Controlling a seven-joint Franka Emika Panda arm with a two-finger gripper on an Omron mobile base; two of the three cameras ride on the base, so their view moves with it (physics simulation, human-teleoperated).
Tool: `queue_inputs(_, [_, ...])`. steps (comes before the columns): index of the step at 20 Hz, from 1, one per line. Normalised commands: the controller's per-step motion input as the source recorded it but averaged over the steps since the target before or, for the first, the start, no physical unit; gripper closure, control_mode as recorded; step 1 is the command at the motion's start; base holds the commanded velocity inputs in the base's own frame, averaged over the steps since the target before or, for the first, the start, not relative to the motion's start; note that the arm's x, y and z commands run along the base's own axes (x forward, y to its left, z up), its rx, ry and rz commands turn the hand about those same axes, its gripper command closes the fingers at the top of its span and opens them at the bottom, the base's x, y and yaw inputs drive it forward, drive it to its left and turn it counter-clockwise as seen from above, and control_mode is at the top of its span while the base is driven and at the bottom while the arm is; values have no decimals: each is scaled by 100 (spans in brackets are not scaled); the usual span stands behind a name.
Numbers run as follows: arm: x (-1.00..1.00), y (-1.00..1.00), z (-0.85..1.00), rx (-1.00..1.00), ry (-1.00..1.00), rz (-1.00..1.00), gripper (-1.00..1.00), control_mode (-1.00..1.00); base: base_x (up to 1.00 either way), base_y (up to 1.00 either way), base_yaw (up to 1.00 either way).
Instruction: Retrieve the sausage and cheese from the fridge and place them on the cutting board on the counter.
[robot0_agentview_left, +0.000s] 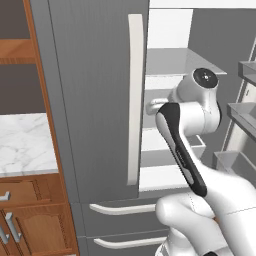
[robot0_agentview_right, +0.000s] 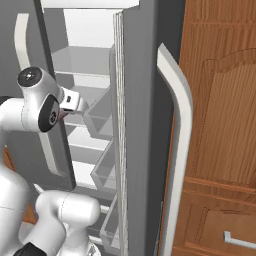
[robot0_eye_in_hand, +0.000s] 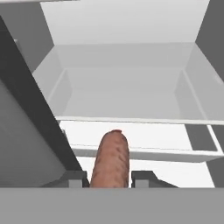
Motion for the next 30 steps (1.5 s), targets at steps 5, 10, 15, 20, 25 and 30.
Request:
queue_inputs(5, [0,0,0,0,0,0,100,-100,0,0,0])
queue_inputs(10, [0,0,0,0,0,0,100,-100,0,0,0])
queue_inputs(15, [0,0,0,0,0,0,100,100,0,0,0])
queue_inputs(20, [0,0,0,0,0,0,100,100,-19,0,0])
queue_inputs(25, [0,0,0,0,0,0,100,100,-86,21,-2])
queue_inputs(30, [0,0,0,0,0,0,100,100,-45,32,63])
